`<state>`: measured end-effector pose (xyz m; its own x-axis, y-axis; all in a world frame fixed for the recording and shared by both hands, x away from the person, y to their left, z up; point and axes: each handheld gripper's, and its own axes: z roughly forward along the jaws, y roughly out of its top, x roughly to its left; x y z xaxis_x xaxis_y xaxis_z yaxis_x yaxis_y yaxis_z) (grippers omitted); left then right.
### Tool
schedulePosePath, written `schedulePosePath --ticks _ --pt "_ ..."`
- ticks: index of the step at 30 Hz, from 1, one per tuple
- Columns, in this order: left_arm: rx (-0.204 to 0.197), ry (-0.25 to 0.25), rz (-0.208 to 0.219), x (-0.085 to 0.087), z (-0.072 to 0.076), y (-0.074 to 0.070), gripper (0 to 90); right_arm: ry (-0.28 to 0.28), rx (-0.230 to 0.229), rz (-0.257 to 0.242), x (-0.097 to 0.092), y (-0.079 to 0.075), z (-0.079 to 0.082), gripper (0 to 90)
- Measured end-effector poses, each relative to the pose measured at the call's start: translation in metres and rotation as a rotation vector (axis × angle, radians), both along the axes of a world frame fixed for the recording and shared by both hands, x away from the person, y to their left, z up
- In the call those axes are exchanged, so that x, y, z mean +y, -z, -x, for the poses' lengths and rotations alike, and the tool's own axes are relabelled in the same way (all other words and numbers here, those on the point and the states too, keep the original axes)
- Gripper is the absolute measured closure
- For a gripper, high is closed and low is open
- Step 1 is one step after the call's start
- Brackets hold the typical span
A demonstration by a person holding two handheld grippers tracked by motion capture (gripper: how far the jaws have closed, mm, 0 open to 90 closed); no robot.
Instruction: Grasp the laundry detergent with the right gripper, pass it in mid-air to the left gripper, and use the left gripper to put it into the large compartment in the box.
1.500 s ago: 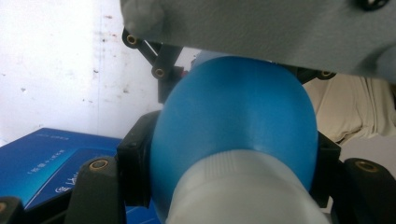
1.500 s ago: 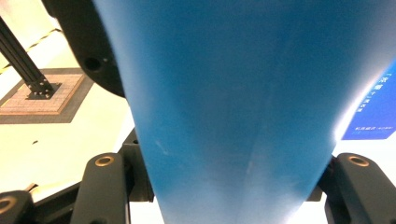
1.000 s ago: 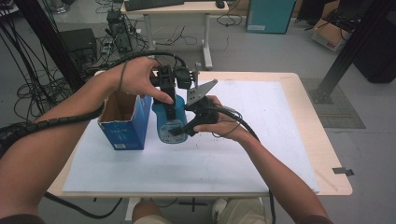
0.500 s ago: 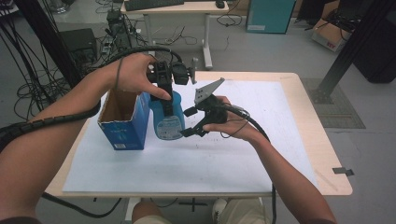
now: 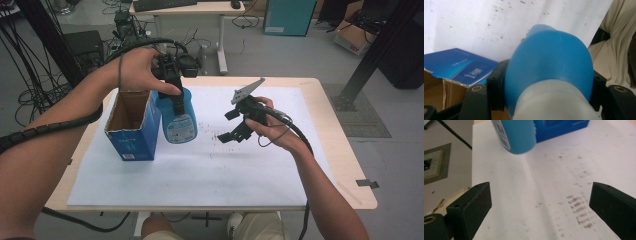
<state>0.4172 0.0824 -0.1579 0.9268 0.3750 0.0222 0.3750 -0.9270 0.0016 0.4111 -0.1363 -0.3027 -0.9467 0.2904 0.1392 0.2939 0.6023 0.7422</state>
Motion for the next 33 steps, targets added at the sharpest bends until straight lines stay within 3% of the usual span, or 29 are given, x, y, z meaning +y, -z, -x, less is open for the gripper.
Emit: schedulePosePath --ticks 2,3,7,13,16,26,33 --pt "-0.011 -0.014 -0.009 -0.001 0.001 -0.005 36.3 0.033 -0.02 -0.007 -0.011 -0.004 -0.001 4.0" --pt "-0.011 -0.049 0.009 -0.001 0.003 -0.006 36.4 0.043 -0.019 -0.008 -0.017 -0.006 -0.002 3.9" --pt "-0.025 -0.106 0.0 0.001 0.002 -0.019 36.3 0.087 -0.035 0.01 -0.038 -0.011 -0.004 3.9" --pt "-0.064 -0.193 -0.017 0.008 0.001 -0.04 36.4 0.166 -0.04 0.061 -0.06 -0.017 -0.003 4.5" --pt "-0.073 -0.247 -0.022 0.013 0.002 -0.049 36.4 0.213 -0.017 0.088 -0.07 -0.018 -0.002 4.5" --pt "-0.061 -0.528 0.0 0.043 -0.003 -0.082 36.4 0.245 -0.014 0.151 -0.092 -0.022 -0.002 5.0" --pt "-0.102 -0.72 0.027 0.07 -0.014 -0.107 36.4 0.249 -0.004 0.187 -0.094 -0.026 -0.001 5.1"
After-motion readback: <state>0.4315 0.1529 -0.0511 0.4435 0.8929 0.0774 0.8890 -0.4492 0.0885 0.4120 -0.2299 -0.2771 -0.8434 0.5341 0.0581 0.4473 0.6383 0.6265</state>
